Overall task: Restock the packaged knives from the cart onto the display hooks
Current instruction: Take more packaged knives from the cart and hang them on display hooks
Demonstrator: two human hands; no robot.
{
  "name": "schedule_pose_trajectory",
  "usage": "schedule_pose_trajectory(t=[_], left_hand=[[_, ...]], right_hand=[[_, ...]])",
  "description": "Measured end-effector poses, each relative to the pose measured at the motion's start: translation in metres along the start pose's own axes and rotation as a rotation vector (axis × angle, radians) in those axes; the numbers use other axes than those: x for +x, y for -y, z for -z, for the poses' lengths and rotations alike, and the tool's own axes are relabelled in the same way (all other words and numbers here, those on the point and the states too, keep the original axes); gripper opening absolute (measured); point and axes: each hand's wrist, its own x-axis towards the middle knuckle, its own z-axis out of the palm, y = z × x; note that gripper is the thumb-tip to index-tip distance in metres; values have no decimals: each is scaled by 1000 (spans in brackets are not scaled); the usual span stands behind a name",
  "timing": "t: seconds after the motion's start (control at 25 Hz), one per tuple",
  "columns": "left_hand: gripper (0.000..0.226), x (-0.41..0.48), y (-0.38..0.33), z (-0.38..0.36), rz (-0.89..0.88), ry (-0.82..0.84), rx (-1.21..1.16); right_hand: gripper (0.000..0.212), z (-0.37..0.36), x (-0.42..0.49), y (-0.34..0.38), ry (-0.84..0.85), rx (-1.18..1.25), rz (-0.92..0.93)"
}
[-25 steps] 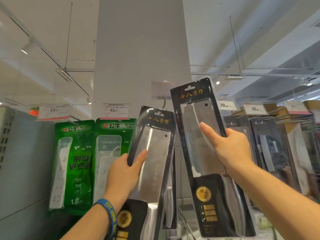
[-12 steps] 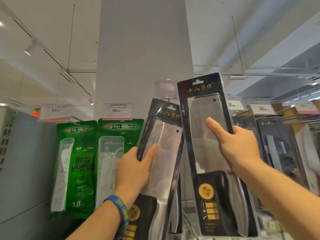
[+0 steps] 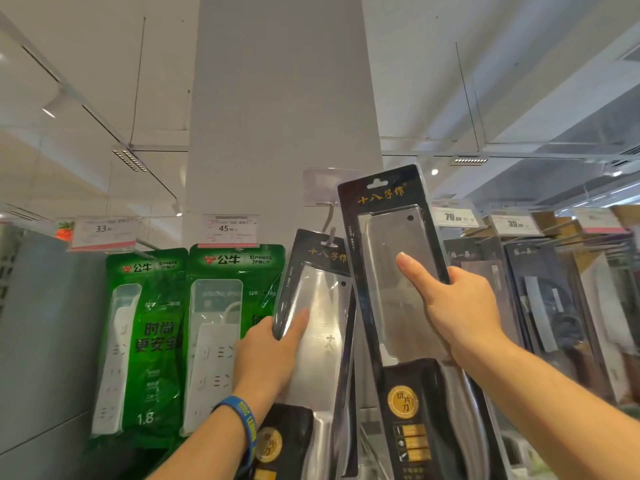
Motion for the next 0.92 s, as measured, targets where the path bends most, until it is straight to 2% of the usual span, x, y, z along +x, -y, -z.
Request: schedule_pose_trajectory(t=[0.08, 0.2, 0.28, 0.32, 0.36, 0.4, 0.44, 0.52, 0.56, 0.64, 0.72, 0.76, 0.92], left_hand=[[84, 11, -2, -10, 126, 123, -33], [86, 28, -16, -9, 304, 416, -19], [78, 35, -22, -2, 298, 546, 170], [72, 37, -25, 1, 220, 540, 321], [64, 37, -28, 4, 102, 449, 464], [60, 38, -34, 8, -40, 289, 540], [68, 38, -47, 14, -186, 114, 508], [83, 42, -81, 32, -483, -97, 344], [80, 50, -99, 41, -633, -170, 373], [53, 65, -135, 57, -867, -265, 569], [27, 74, -157, 70, -953, -284, 756], [27, 78, -161, 72, -959, -254, 792], [22, 89, -156, 72, -796, -36, 615]], right_hand=[[118, -1, -2, -3, 16, -4, 6], [112, -2, -8, -9, 44, -18, 1], [114, -1, -14, -15, 51, -40, 3], [115, 1, -16, -18, 57, -46, -1], [114, 3, -18, -21, 60, -53, -15], [109, 6, -20, -24, 65, -59, -26], [103, 8, -21, -26, 69, -58, -31], [96, 7, -25, -30, 82, -41, -42], [93, 3, -27, -32, 86, -33, -51], [105, -8, -35, -35, 106, -22, -93], [115, -18, -42, -36, 124, -14, -119], [114, -23, -46, -35, 141, -15, -127], [96, -43, -55, -30, 187, -30, -152]])
